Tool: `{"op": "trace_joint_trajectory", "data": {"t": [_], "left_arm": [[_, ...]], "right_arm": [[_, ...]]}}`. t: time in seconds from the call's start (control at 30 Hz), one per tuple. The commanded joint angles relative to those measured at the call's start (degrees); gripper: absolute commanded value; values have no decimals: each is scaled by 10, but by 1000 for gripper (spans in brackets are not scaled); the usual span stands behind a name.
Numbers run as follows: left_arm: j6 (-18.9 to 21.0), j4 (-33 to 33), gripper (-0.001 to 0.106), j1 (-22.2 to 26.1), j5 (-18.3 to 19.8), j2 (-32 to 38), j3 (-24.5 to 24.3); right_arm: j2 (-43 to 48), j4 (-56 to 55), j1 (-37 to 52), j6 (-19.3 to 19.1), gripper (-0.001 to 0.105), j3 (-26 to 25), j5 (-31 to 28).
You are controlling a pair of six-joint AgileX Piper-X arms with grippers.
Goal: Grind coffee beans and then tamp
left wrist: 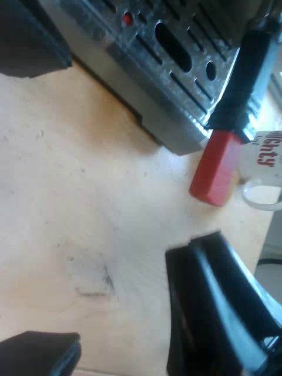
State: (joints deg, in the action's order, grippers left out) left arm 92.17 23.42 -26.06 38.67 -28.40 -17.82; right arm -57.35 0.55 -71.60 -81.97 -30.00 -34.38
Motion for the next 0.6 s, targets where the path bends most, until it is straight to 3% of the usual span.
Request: {"op": "trace_joint_trajectory", "data": {"t": [0.03,0.6], "left_arm": [[-3,-12,90,-14,10,1,0],[-3,-12,90,-22,10,1,0]], "right_arm": [[-24,32,-1,-1,16,-1,-15],[-79,91,1,12,16,-1,-98]]}}
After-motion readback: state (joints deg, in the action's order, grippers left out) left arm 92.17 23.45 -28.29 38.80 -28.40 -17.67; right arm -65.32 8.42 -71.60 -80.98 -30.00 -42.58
